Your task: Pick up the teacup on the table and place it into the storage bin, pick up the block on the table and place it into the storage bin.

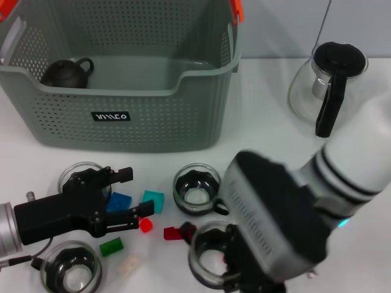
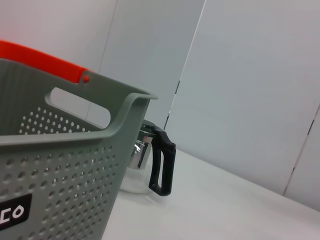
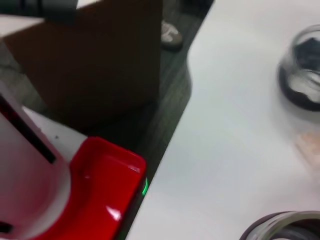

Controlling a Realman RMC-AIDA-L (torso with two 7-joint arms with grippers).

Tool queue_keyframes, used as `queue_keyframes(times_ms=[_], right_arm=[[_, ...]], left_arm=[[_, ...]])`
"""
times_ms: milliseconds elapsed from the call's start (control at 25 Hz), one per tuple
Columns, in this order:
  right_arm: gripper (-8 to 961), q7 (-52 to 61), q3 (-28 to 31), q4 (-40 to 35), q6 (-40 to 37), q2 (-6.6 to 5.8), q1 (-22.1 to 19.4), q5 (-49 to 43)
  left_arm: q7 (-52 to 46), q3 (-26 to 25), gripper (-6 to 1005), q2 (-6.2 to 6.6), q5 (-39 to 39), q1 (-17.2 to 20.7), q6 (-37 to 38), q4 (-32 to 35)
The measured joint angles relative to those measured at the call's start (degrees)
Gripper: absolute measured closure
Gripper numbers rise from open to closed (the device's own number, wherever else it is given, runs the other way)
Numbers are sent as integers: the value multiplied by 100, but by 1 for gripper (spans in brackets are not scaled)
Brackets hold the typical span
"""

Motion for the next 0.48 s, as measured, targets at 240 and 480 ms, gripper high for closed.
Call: queue_keyframes(times_ms=[240,480], right_arm=[[893,267,1568,-404,-1430,-3,-76,201],[894,740,3020,-951,-2150,-34,100,579]], left_arm=[[5,-9,107,2,-1,26,-29,56],[43,-11,108,8,-9,35,-64,63]])
